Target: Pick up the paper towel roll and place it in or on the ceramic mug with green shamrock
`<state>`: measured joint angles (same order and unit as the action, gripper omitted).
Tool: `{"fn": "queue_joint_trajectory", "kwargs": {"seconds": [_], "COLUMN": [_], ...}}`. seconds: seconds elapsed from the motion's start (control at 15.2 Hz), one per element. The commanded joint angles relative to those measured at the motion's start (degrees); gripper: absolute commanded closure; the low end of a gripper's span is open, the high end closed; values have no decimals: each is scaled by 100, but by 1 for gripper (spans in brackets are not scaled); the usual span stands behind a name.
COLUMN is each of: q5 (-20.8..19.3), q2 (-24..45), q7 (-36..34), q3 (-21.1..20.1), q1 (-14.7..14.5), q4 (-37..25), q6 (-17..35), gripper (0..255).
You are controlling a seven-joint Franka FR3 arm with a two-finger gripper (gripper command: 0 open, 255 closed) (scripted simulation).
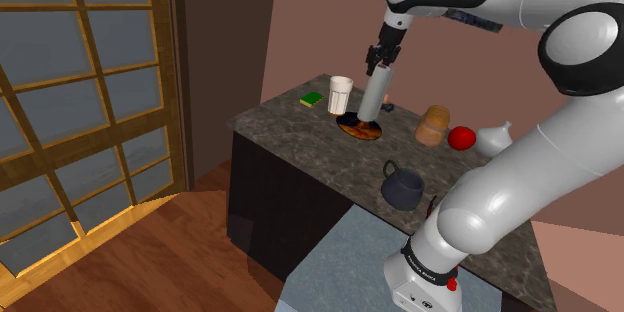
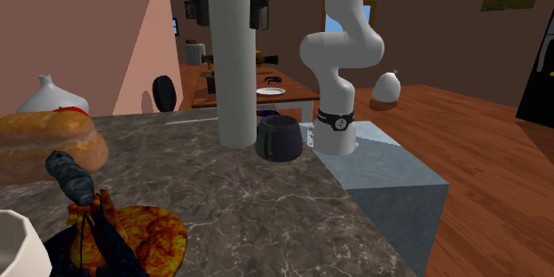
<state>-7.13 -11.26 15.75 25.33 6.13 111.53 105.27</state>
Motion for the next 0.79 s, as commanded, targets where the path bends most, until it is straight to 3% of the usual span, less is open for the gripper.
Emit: {"fn": "queue_joint_trajectory", "kwargs": {"seconds": [0.0,0.73], "q5": [7,-694], "q2": [2,-2162], "q7": [7,-120], "q3": [-8,-323], "q1": [-5,375], "q4": [-164,1051], "q6": [-164,-1026], "gripper": [255,255]}}
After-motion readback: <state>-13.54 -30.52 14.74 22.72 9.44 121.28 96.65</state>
